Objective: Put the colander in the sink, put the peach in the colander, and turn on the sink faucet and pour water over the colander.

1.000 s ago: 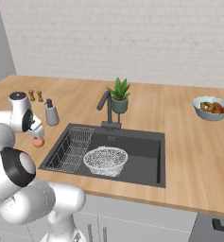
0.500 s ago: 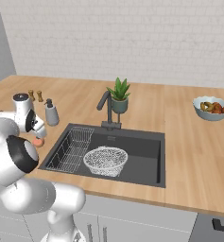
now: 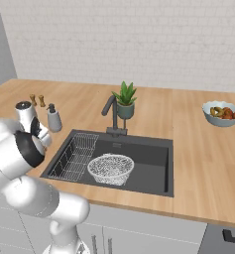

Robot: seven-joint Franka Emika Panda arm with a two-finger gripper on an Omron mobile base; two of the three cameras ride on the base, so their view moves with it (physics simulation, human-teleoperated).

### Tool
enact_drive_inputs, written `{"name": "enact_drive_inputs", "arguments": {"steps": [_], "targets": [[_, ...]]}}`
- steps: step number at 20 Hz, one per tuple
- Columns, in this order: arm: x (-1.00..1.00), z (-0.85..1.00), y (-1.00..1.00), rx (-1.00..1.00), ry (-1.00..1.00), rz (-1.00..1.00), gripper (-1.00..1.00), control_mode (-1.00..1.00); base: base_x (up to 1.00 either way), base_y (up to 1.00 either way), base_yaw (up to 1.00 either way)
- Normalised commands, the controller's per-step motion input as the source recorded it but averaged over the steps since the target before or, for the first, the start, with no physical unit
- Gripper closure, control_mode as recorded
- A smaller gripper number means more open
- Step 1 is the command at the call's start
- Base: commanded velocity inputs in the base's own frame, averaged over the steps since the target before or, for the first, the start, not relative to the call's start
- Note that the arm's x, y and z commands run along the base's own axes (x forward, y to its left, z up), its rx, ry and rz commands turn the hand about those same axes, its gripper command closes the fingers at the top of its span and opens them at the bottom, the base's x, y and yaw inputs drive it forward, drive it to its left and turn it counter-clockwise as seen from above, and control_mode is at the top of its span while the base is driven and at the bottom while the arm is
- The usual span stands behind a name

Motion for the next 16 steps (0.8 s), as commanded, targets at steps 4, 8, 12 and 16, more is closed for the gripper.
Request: {"name": "enact_drive_inputs", "arguments": {"steps": [4, 8, 12, 16], "targets": [[0.07, -0.19, 0.0, -0.02, 0.0, 0.02, -1.0, -1.0, 0.0, 0.0, 0.0], [0.04, -0.21, 0.0, 0.0, 0.0, 0.02, -1.0, -1.0, 0.0, 0.0, 0.0], [0.01, -0.19, 0.02, 0.0, 0.0, 0.02, -1.0, -1.0, 0.0, 0.0, 0.0], [0.07, -0.22, 0.04, 0.0, 0.0, 0.03, -1.0, -1.0, 0.0, 0.0, 0.0]]}}
